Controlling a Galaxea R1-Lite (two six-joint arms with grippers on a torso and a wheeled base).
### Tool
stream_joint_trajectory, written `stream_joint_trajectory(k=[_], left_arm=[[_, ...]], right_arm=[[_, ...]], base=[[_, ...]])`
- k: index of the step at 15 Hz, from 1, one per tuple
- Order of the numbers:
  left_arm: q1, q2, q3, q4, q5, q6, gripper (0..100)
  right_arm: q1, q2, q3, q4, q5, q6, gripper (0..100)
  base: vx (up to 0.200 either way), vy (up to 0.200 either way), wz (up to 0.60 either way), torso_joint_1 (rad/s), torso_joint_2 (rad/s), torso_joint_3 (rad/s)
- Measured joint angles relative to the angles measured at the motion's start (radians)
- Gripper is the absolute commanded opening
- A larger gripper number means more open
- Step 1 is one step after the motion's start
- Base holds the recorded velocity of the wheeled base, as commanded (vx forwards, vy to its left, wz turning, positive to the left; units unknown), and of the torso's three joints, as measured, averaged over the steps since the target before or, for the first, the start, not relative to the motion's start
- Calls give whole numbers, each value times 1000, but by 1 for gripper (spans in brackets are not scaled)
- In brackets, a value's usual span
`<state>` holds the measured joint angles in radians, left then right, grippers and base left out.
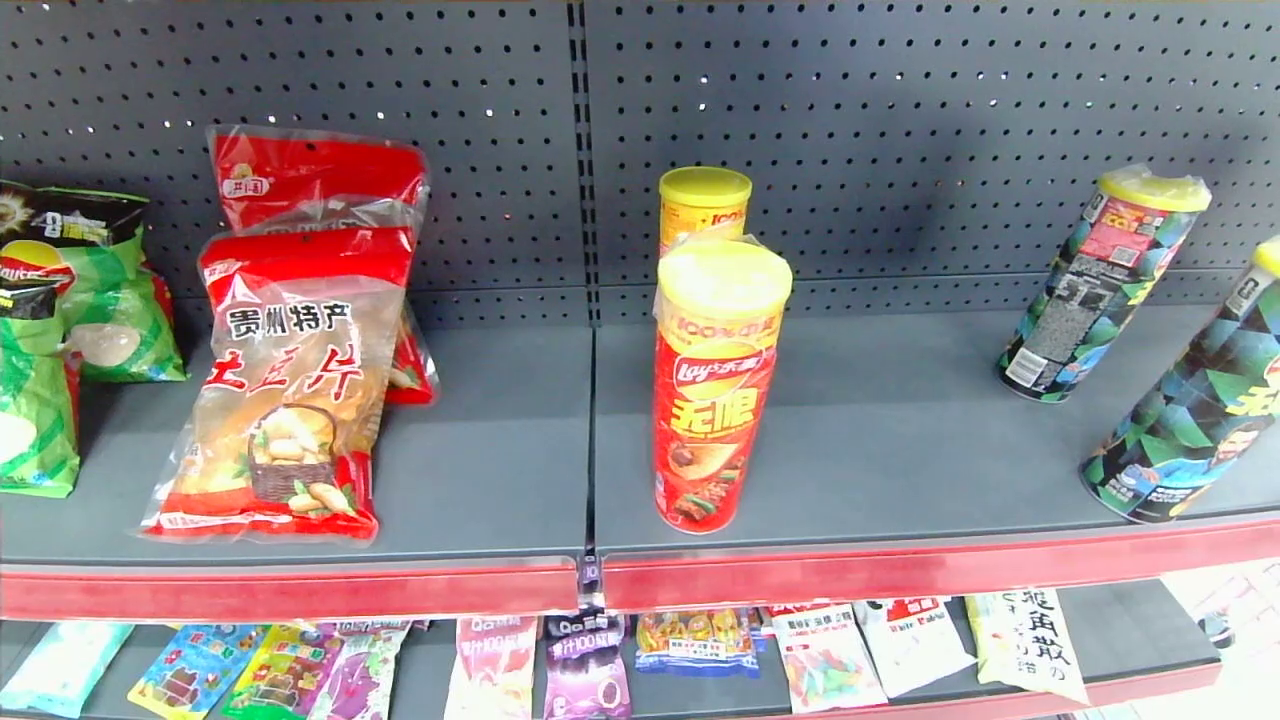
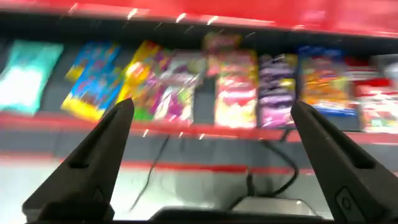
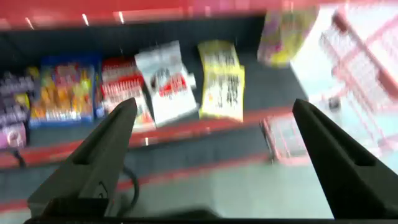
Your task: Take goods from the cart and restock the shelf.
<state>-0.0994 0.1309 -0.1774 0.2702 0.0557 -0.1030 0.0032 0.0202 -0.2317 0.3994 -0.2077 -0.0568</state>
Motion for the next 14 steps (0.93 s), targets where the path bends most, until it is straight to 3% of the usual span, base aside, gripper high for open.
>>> stream_joint_trajectory(k=[2,3,4,6,8,14], left_arm=[[-1,-27,82,-249,-21,6,100],[-1,-35,120,-329,-28,6,100],[-2,-40,142,-317,-30,11,100],[-1,-45,166,-280,4,78,100],[-2,-47,174,-276,8,82,100],[0,-48,176,-270,-2,81,100]], right_arm=[[0,-13,21,-12,-1,3,100],[-1,-16,28,-30,1,3,100],[-1,-17,37,-53,4,2,100],[-1,-19,100,-272,53,9,100],[0,-20,178,-404,161,28,100],[0,-20,211,-411,237,88,100]], base=[[0,0,0,0,0,0],[0,0,0,0,0,0],[0,0,0,0,0,0],[0,0,0,0,0,0],[0,0,0,0,0,0],[0,0,0,0,0,0]])
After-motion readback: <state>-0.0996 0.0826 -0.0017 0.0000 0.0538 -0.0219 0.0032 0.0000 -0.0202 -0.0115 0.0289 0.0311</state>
